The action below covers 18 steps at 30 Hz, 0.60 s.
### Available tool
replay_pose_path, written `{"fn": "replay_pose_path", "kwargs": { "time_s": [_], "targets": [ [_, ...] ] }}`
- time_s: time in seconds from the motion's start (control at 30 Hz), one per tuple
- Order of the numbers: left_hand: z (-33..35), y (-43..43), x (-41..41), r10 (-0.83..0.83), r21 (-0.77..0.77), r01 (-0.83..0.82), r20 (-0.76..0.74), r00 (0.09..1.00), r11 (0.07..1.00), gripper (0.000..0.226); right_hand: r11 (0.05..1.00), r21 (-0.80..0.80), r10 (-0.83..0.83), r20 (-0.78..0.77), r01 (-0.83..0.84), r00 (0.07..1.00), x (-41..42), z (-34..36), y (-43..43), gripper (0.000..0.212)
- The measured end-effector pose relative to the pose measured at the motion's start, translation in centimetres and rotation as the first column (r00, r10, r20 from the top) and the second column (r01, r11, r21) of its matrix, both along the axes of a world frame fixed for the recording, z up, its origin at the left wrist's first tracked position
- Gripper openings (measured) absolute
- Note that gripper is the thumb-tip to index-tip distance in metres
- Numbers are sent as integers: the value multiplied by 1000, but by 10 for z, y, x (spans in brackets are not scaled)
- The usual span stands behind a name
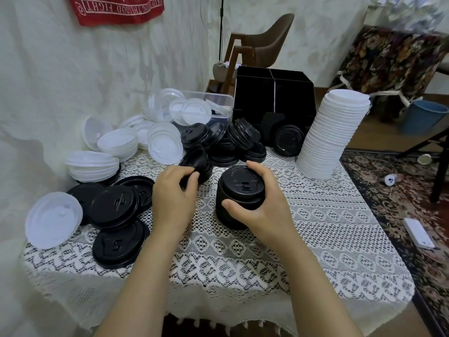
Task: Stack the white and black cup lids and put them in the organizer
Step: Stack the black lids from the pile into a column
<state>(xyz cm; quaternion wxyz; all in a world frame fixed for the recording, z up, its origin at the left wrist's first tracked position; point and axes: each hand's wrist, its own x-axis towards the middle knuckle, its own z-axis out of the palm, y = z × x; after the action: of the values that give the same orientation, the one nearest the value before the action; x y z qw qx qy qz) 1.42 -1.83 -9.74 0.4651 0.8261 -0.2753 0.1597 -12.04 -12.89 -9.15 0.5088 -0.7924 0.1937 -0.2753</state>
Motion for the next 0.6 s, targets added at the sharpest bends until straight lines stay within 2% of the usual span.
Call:
{"fn": "replay_pose_path", "kwargs": {
  "time_s": [0.07, 0.17, 0.27, 0.33, 0.43, 0.47, 0.53, 0.6],
  "targets": [
    [5, 0, -1, 3, -85, -10, -81, 997, 996, 12, 1000, -1, 4, -1, -4, 1000, -1, 0, 0, 78],
    [7, 1, -2, -5, -108, -11, -152, 988, 994, 11, 1000, -5, 6, -2, -6, 1000, -1, 0, 0, 77],
    [11, 3, -5, -15, -163, -20, -208, 978, 986, 1, 1000, -8, 7, -4, -7, 1000, -1, 1, 0, 77],
    [17, 5, -8, -40, -263, -43, -303, 952, 964, 6, 1000, -11, 9, -8, -9, 1000, -1, 0, 0, 77],
    [29, 12, -18, -296, -567, -56, -508, 809, 822, 26, 1000, -16, 11, -16, -11, 1000, -1, 0, -2, 78],
    [32, 16, -24, -376, -623, -60, -542, 752, 780, 33, 1000, -16, 11, -17, -11, 1000, -1, 0, -2, 78],
    [34, 27, -33, -473, -652, -48, -597, 648, 757, 42, 1000, -13, 11, -15, -11, 1000, -1, 1, -2, 78],
    [34, 39, -38, -514, -630, -20, -652, 557, 777, 52, 1000, -7, 12, -8, -12, 1000, -1, 1, -1, 77]
  ]
}}
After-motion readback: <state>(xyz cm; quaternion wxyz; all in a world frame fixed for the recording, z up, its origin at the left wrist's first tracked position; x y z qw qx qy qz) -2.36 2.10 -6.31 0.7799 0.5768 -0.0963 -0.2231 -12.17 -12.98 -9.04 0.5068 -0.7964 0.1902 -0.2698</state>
